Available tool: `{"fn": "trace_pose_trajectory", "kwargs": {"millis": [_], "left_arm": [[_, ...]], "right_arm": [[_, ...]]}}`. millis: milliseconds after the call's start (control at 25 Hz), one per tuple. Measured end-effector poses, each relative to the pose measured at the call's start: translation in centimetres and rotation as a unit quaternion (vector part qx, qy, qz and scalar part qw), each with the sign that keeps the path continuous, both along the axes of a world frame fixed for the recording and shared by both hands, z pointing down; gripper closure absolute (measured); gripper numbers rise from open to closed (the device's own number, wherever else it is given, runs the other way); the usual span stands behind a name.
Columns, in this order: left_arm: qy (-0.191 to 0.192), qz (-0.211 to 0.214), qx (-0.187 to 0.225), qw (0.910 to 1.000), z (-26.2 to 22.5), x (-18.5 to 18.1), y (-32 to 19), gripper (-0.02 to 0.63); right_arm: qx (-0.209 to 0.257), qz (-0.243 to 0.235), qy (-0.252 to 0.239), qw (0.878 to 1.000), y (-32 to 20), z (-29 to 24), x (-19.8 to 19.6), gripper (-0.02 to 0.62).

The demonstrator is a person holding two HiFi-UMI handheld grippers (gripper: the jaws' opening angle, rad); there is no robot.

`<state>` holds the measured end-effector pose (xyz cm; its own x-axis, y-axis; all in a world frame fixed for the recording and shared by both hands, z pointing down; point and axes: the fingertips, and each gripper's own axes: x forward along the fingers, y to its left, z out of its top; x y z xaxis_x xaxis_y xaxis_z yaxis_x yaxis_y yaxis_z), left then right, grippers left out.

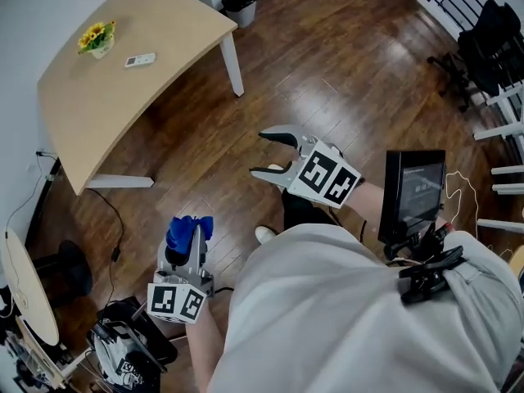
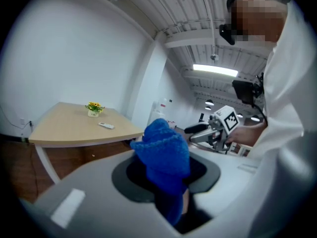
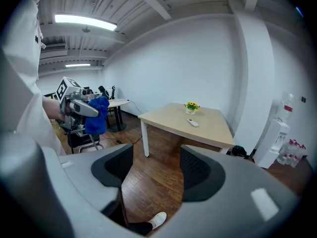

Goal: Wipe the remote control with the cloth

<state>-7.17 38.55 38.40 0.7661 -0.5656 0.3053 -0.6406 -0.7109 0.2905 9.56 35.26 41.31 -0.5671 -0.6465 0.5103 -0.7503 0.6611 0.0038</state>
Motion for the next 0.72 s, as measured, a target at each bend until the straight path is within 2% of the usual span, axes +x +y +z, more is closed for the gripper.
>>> {"fn": "trace_pose_trajectory", "kwargs": {"millis": [320, 720], "left_arm": [[0.013, 0.028, 0.021, 0.9993, -1.2, -0.1, 2.5, 0.462], [0.023, 0.037, 0.041, 0.9982, -2.3, -0.6, 2.3, 0.462]], "right_arm": [[0.035, 0.013, 0.009, 0.999, 3.6, -2.8, -1.1, 0.298], [0.062, 0.010, 0.032, 0.998, 3.4, -4.5, -2.2, 0.298]]}}
